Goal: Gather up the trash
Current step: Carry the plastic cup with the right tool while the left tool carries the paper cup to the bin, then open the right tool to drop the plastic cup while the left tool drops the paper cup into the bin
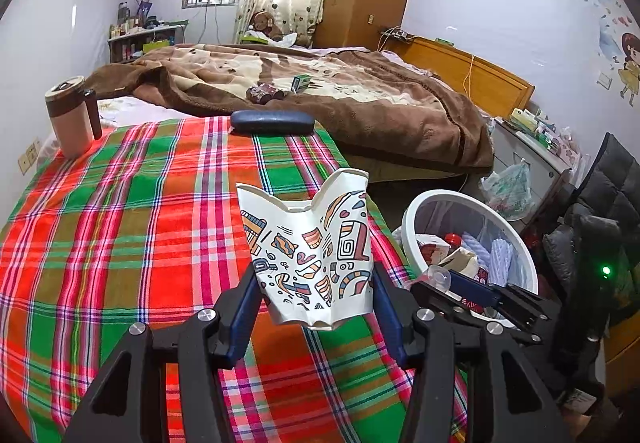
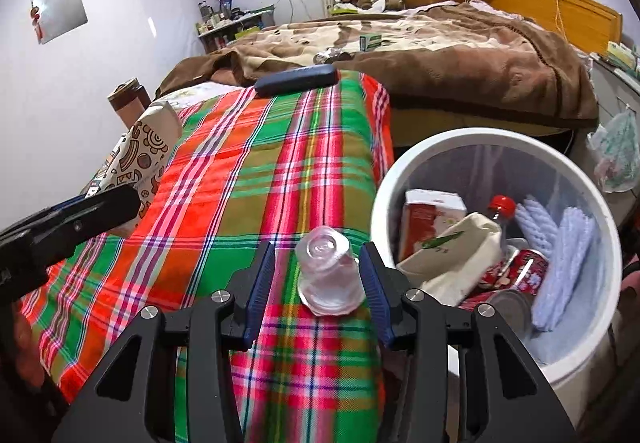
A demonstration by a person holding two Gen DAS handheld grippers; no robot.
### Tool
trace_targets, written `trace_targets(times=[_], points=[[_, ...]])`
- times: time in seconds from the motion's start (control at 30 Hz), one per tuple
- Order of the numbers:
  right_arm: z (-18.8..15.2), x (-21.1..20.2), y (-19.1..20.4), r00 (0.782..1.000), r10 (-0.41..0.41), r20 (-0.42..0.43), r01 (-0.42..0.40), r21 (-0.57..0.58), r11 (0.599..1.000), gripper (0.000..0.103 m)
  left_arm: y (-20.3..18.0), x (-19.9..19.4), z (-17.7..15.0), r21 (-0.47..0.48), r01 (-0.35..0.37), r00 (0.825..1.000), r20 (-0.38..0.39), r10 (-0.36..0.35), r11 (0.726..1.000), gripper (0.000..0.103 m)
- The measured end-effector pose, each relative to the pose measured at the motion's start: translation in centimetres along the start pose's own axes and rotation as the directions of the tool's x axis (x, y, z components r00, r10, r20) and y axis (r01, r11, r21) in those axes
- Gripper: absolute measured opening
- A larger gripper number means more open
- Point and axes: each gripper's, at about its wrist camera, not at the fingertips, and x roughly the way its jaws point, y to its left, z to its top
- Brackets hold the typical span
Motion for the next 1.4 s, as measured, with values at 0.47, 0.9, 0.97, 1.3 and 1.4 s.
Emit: trace_targets(times=[0.47,0.9,0.97,1.3,1.4], points=[[0.9,-3.8,-1.6,0.995,0.002,0.096,-0.005,0.037,0.999,0.033,-2.2,0.3,0.6,0.046,0.019,1.0,-0.001,-0.019,0.999,0.053],[2.0,-7.1,-7.5,0.984,-0.107,0.142,0.09,0.122,0.988,0.033,-10.3,2.8,2.2,0.157,0.135,0.991,-0.036,-0.13,0.978,0.053],[2.0,-7.2,-8.3,0.983,-0.121,0.137,0.103,0.134,0.986,0.033,-11.5,3.5,2.2,0.173,0.149,0.989,-0.048,-0.143,0.974,0.053],[1.6,-6.6,-10.8,0.98,-0.177,0.093,0.159,0.169,0.973,0.033,-15.1,6.6,1.7,0.202,0.188,0.979,-0.11,-0.169,0.961,0.054],[1.7,-6.0,-11.4,0.978,-0.195,0.077,0.18,0.173,0.968,0.034,-15.6,7.6,1.5,0.22,0.189,0.978,-0.133,-0.162,0.957,0.054]])
